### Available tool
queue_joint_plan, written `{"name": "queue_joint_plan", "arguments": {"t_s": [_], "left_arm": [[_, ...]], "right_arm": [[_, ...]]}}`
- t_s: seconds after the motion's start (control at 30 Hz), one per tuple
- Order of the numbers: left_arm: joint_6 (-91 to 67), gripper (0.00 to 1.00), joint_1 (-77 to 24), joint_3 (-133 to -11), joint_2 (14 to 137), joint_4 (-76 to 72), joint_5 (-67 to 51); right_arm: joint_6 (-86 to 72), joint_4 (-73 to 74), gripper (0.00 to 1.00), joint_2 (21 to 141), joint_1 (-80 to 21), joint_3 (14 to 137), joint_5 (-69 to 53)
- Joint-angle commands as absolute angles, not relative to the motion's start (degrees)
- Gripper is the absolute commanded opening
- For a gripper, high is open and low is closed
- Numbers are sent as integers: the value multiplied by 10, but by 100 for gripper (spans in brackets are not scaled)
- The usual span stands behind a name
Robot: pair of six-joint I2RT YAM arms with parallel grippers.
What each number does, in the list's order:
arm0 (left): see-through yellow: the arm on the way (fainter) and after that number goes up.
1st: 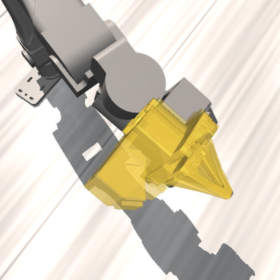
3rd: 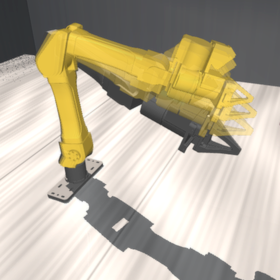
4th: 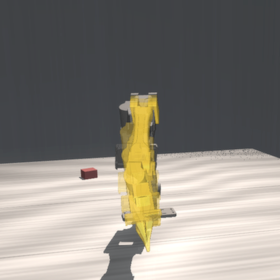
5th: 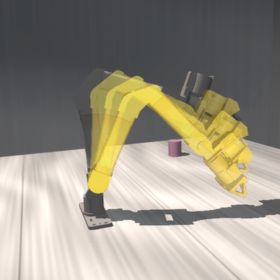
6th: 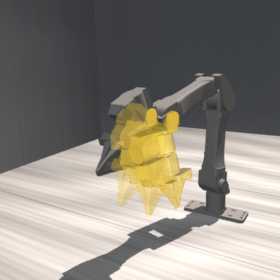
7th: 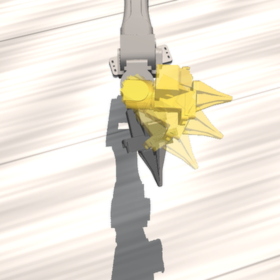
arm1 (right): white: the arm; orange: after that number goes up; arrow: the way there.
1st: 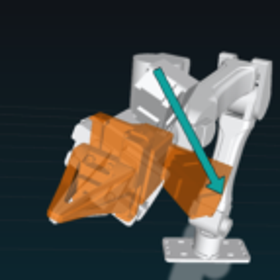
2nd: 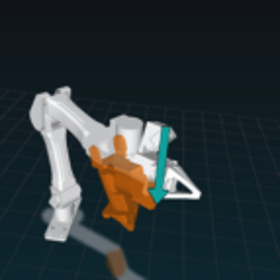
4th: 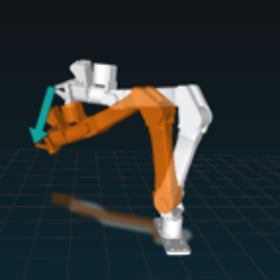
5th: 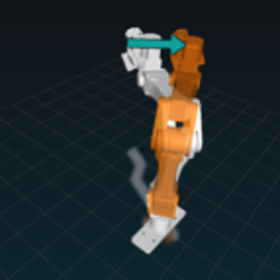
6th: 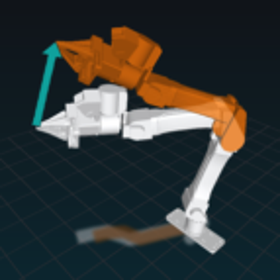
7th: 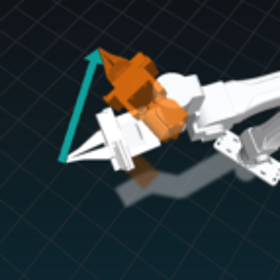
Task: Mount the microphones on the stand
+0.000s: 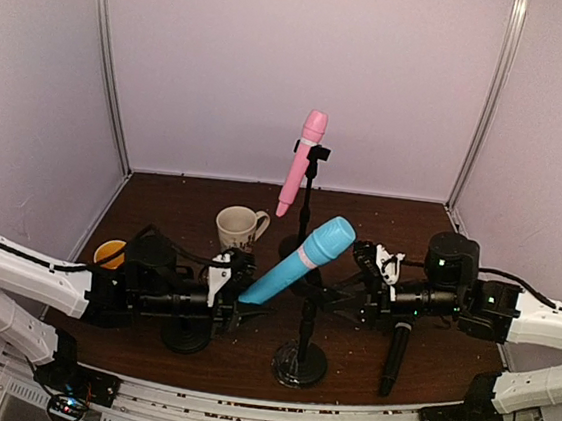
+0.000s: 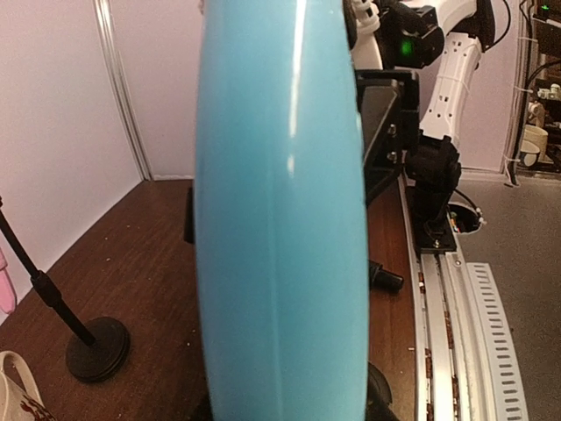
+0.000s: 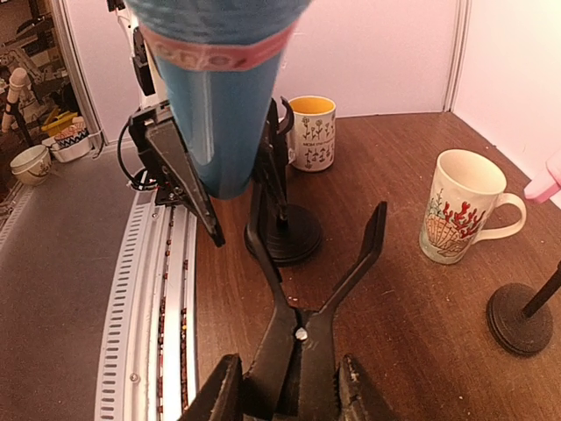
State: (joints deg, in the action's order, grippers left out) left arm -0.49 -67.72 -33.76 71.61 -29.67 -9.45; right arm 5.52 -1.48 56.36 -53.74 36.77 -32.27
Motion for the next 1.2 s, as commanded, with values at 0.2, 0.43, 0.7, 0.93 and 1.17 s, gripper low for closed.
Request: {"name": "queue_joint_plan", "arguments": {"t_s": [0.2,0.43,0.7,0.93,1.17], "left_arm": [[-36,0,-681,-287,785,-544,-52],[-48,0,-681,-273,820,-620,-29],[-37,0,-681,-283,854,-633,-27],[-23,0,-681,-291,869,-636,-42],[-17,0,-684,-301,884,-631,-52]], "right_arm": [[39,-56,8,566,-543,360,-373],[41,-55,8,567,-552,354,-371],[46,-43,9,567,-561,361,-365],[46,-34,9,571,-566,364,-353],[40,-36,9,572,-567,365,-336]]}}
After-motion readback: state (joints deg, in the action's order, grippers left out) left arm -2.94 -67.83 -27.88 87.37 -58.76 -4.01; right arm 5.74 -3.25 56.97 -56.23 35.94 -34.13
